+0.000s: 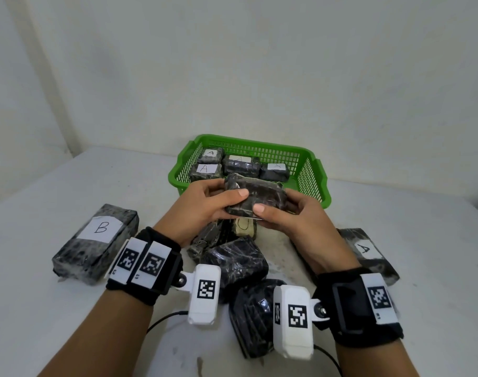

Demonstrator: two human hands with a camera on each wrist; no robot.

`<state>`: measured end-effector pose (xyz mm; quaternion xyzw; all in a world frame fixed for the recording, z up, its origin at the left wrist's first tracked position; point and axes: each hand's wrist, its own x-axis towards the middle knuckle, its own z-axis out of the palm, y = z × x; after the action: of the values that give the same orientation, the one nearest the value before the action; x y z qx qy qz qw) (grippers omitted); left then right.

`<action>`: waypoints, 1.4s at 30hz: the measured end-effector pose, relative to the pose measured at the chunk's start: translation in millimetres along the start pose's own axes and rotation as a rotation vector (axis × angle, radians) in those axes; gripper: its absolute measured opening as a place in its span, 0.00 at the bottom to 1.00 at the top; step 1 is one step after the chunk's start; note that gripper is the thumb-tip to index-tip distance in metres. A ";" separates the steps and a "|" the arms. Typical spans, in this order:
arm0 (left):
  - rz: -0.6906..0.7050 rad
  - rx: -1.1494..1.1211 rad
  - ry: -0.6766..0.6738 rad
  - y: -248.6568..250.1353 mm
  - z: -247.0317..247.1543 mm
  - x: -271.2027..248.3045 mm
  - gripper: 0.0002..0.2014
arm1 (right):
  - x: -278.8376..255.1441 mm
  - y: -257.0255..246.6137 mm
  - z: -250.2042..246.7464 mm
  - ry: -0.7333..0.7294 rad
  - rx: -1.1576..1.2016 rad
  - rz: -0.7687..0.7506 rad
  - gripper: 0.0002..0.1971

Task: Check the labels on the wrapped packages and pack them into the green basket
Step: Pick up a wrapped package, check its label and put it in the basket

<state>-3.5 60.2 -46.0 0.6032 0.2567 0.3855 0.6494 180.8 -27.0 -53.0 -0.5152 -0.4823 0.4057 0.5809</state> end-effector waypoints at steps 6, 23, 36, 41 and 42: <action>0.020 0.055 -0.017 -0.2 -1.7 -1.1 0.27 | 0.4 0.5 -0.6 0.022 0.003 -0.018 0.28; 0.247 0.213 -0.094 4.2 -0.1 -6.1 0.35 | 1.7 -1.4 -6.7 -0.066 0.152 0.113 0.26; 0.082 0.275 -0.018 1.8 6.5 -6.6 0.13 | -0.9 1.1 -5.5 0.064 -0.006 -0.055 0.25; 0.095 0.313 0.050 1.7 9.6 -6.1 0.11 | -0.4 3.6 -11.6 0.023 0.025 -0.010 0.23; 0.102 0.298 0.058 2.4 9.3 -6.1 0.10 | -0.1 3.8 -11.9 0.010 0.030 -0.006 0.23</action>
<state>0.0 49.7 -43.2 0.6936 0.2988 0.3927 0.5248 192.5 -29.0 -56.8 -0.5070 -0.4746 0.4085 0.5923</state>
